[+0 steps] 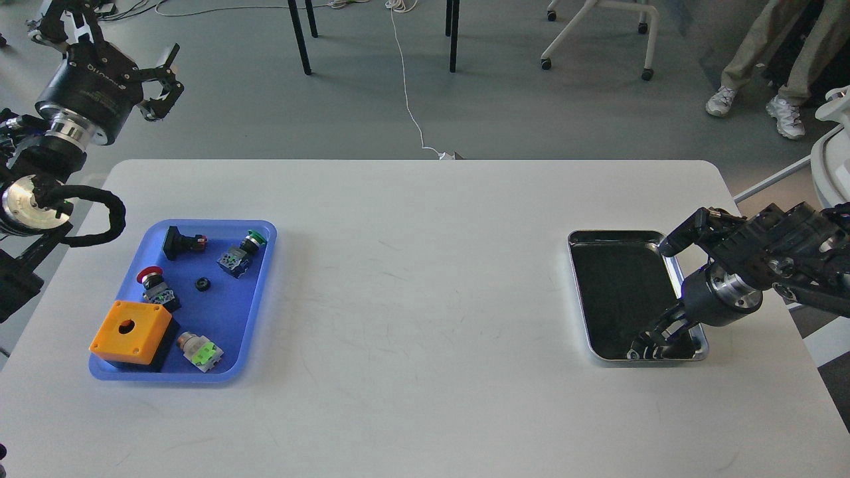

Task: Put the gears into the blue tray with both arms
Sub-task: 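Close the right gripper on another small black gear, then carry the black gear to the table center and release it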

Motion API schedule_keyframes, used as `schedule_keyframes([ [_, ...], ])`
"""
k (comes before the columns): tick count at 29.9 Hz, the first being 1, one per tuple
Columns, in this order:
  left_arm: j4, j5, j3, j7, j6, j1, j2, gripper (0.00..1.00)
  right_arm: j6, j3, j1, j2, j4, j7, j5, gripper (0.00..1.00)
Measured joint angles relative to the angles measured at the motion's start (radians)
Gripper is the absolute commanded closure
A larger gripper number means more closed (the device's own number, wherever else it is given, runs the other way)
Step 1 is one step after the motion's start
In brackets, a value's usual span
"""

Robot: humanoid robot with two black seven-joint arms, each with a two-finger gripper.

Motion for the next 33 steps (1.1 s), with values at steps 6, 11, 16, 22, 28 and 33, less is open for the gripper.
schedule_keyframes([
  [6, 0.0, 0.0, -0.011, 0.0, 0.0, 0.0, 0.006, 0.02, -0.052, 0.025, 0.075, -0.008, -0.027, 0.0, 0.012, 0.76],
  [11, 0.0, 0.001, -0.014, 0.003, 0.0, 0.0, 0.006, 0.02, -0.063, 0.087, 0.104, 0.002, -0.032, 0.0, 0.02, 0.76],
  [16, 0.0, 0.001, -0.015, 0.005, 0.0, 0.0, 0.006, 0.02, -0.089, 0.131, 0.107, 0.044, -0.035, 0.0, 0.029, 0.76],
  [22, 0.0, 0.002, -0.015, 0.005, 0.0, 0.0, 0.004, 0.02, -0.156, 0.136, 0.104, 0.153, -0.03, 0.0, 0.085, 0.77],
  [28, 0.0, 0.002, -0.015, 0.005, 0.0, 0.001, 0.001, 0.02, -0.202, 0.136, 0.104, 0.311, -0.033, 0.0, 0.1, 0.77],
  [33, 0.0, 0.003, -0.014, 0.005, 0.0, 0.001, 0.002, 0.02, -0.248, 0.135, 0.089, 0.428, -0.034, 0.0, 0.118, 0.77],
])
